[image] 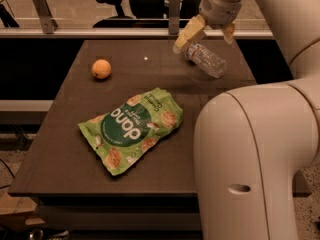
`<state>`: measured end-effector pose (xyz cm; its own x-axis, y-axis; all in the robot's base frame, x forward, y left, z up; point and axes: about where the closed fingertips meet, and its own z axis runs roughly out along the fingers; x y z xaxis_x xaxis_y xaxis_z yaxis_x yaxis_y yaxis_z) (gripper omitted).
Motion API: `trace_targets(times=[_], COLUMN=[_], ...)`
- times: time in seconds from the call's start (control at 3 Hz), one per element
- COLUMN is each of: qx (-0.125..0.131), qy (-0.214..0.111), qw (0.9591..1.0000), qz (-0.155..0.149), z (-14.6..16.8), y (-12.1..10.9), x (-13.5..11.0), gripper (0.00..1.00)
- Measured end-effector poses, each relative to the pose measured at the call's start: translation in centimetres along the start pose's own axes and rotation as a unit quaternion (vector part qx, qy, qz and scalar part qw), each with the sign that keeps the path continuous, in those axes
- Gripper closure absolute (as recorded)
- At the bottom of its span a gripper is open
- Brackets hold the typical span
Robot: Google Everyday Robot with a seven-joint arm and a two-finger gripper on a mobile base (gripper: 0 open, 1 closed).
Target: Pick water bottle
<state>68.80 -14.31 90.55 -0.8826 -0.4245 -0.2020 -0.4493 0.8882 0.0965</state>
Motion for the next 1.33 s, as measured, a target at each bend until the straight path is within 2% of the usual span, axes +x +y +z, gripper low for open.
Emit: trace_targets(times=[0.33,0.67,1.33], qx=[0.036,0.042,0.013], qy=[0.027,0.038,0.024], qw=[0.999,0.9984,0.9995], qz=[-0.007,-0.007,0.014], z=[1.4,2.2,2.7], y=[-0.6,-1.1,-3.1], x=[-0.2,0.0,1.2], gripper=[0.0,0.0,0.0])
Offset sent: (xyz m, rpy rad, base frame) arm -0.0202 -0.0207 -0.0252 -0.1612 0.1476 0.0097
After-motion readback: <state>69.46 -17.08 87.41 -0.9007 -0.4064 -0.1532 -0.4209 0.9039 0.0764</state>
